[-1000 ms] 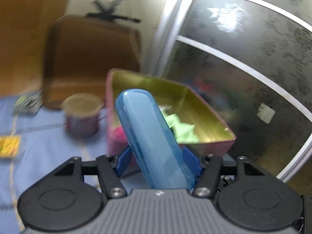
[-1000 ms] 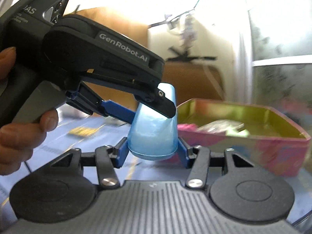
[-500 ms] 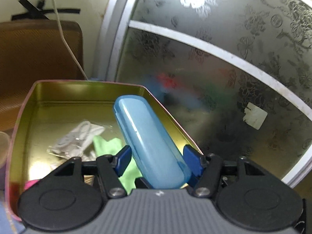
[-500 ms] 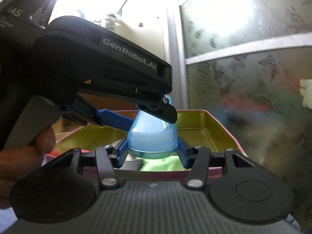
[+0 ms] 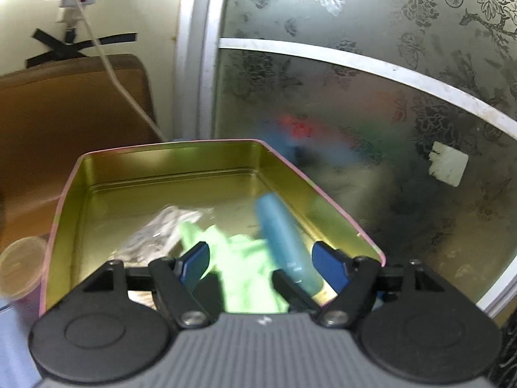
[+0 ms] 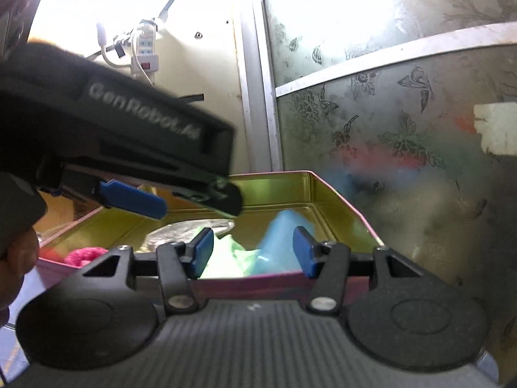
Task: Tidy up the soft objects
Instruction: 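Carry the blue case into the tin and open the right gripper, then move the left gripper toward the yellow card packet on the table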
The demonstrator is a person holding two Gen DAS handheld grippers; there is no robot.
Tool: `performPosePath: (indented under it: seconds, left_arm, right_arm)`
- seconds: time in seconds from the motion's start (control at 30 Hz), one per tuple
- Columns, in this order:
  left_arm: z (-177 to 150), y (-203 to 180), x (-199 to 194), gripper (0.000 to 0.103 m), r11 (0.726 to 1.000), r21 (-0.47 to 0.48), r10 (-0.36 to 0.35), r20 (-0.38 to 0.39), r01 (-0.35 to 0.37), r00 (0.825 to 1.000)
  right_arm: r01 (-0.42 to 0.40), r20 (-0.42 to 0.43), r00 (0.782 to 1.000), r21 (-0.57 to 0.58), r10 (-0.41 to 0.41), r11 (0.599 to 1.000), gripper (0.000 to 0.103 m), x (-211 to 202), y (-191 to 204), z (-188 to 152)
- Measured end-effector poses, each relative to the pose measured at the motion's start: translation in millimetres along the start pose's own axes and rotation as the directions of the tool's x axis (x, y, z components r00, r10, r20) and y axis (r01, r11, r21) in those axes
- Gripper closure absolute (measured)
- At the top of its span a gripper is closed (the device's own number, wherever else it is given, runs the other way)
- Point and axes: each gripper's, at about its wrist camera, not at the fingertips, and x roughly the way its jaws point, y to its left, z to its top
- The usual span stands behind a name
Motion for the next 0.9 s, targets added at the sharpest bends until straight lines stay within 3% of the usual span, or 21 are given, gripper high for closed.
performPosePath:
  seconds: [0.33,0.63,0.67,0.73,0.9]
  left_arm:
    - [-33,7,-62,0.026,0.993,0.027,0.111,0.009,-0.111,0.994]
    - [-68,37,-98,0.026,0.978,-0.069,0.196,-0.007,-0.196,0.981]
    - [-72,42,-99,0.025,0.975,-0.077,0.209,-0.015,-0.209,0.978]
    - [-80,51,-105,0.013,0.969,-0.107,0.220,-0.019,-0.221,0.975]
    - [-94,72,-119,0.013,0.951,-0.141,0.274,-0.020,-0.274,0.961]
  right_arm:
    - [-0.040,0.022,0.999,0.060,0.039,0.997,0.043,-46,10,-4]
    - [-0.129,-0.045,0.990,0.080,0.133,0.988,0.043,-60,34,-10]
    - [-0.137,-0.054,0.988,0.084,0.142,0.987,0.043,-61,36,-11]
    - [-0.153,-0.075,0.984,0.082,0.159,0.985,0.043,-61,43,-12]
    - [-0.194,-0.106,0.974,0.047,0.198,0.980,0.043,-65,64,-16]
